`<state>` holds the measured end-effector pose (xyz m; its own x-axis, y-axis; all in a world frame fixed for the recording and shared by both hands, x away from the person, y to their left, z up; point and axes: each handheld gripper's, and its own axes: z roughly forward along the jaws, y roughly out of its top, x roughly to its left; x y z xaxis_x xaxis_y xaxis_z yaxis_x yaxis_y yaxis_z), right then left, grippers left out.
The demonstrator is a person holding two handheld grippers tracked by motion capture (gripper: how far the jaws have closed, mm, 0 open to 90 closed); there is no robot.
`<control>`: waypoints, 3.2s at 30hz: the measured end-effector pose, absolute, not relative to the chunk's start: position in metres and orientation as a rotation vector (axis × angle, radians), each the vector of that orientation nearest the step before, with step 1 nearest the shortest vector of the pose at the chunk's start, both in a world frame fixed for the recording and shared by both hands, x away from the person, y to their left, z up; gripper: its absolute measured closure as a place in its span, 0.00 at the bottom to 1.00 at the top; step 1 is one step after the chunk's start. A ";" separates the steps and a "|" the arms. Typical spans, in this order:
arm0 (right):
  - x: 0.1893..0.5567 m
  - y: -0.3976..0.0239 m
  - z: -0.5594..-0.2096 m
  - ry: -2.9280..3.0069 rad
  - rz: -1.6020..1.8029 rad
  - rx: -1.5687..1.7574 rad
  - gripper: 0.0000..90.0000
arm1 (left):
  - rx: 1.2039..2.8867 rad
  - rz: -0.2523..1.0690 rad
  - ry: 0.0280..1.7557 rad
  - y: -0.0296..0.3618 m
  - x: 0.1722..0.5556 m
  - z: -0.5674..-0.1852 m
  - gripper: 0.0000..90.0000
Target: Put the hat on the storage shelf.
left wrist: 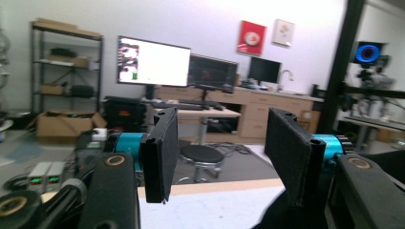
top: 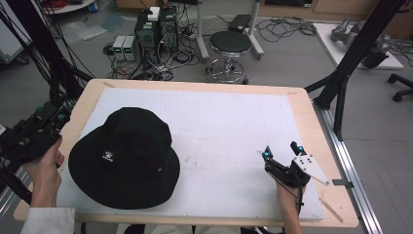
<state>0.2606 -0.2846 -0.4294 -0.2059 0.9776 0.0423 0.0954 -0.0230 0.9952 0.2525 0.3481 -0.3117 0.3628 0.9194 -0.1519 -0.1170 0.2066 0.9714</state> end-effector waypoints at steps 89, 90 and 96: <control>0.260 -0.285 -0.434 1.421 1.321 1.219 0.10 | 1.108 1.069 1.305 0.354 0.273 -0.433 0.43; 0.260 -0.285 -0.434 1.422 1.320 1.220 0.10 | 1.108 1.069 1.305 0.354 0.273 -0.433 0.43; 0.260 -0.285 -0.434 1.423 1.321 1.220 0.10 | 1.116 1.058 1.312 0.354 0.273 -0.434 0.43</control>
